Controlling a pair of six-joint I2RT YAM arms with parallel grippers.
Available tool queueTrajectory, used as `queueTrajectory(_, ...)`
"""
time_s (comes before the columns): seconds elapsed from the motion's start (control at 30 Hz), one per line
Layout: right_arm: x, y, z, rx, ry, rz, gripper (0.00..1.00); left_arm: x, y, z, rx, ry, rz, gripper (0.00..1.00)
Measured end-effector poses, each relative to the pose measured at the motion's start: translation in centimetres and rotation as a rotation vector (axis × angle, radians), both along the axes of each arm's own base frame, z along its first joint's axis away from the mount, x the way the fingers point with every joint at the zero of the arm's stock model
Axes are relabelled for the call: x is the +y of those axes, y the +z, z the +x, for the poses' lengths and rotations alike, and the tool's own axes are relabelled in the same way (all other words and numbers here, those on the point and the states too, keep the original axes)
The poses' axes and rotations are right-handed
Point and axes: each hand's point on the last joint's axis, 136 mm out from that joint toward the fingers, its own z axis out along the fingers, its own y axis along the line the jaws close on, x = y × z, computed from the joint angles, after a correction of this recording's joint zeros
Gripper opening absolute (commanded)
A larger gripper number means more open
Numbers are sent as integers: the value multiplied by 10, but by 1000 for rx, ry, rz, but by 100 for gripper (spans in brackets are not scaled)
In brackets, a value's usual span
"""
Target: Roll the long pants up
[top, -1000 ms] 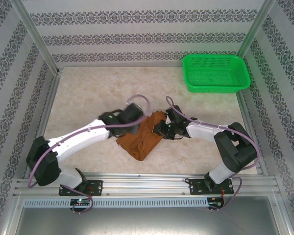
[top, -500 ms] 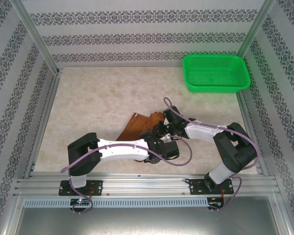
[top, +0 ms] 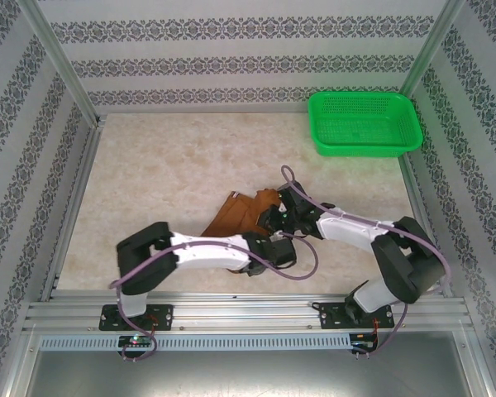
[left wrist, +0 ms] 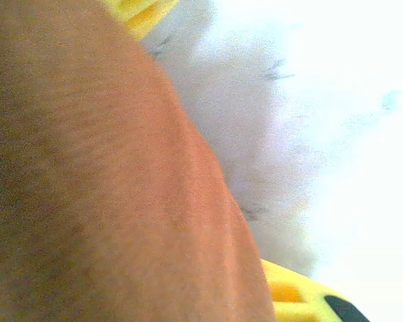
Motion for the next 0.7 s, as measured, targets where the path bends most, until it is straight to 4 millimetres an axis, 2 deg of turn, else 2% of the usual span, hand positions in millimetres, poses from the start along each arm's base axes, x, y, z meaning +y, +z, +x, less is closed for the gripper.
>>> queueTrajectory(0.07, -4, 13, 2, -22, -9, -4, 72, -16, 7, -9, 101, -1, -172, 0)
queueTrajectory(0.1, -15, 18, 2, -25, -25, -12, 76, -17, 10, -10, 165, 41, -268, 0)
queueTrajectory(0.2, -43, 41, 13, -81, -76, -9, 78, -14, 11, -2, 344, 167, -500, 0)
queueTrajectory(0.3, -56, 54, 17, -99, -76, -17, 79, -21, 11, 6, 475, 247, -720, 0)
queueTrajectory(0.43, -54, 46, 4, -51, -16, -24, 80, -45, 12, 11, 644, 271, -974, 0)
queueTrajectory(0.53, -52, 36, 4, -20, -7, -24, 80, -62, 17, 5, 794, 236, -1149, 0)
queueTrajectory(0.7, -40, 23, 11, 16, 19, -3, 81, -62, 19, 4, 933, 235, -1316, 0)
